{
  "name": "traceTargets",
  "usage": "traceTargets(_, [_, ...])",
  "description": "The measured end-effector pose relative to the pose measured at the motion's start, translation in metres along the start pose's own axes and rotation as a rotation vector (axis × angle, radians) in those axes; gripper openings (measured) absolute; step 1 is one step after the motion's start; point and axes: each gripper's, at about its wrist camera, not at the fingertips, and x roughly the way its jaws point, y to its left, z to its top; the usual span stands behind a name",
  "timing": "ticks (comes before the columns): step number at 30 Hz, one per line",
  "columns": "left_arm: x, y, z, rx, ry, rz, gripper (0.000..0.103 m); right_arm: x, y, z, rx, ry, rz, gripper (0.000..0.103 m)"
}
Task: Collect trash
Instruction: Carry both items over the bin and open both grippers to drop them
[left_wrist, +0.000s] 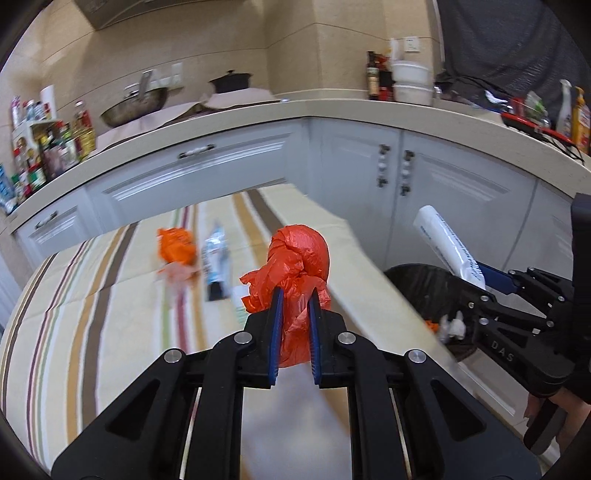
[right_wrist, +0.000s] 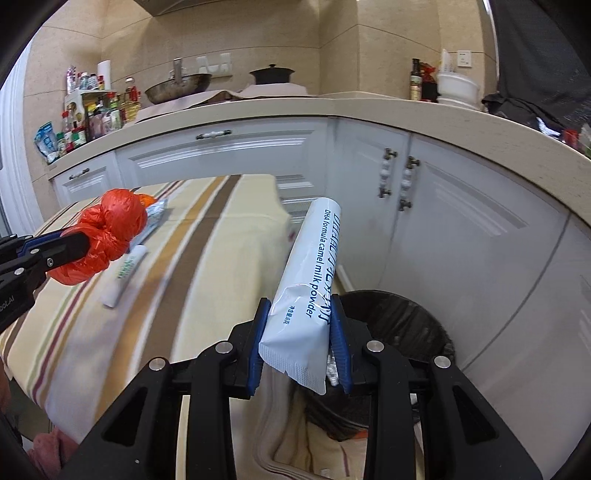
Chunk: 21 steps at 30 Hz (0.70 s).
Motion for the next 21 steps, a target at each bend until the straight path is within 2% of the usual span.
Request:
traceTargets(10, [0.032, -0.083, 0.016, 0.102, 0.009, -0.102, 0.012, -0.002, -0.059, -0.009, 0.026, 0.013, -0.098, 0.032])
traceTargets(21, [0.068, -0.130, 0.030, 0.142, 0.030, -0.136, 0.012, 0.013, -0.095, -0.018, 0.075, 0.033, -0.121, 0.032])
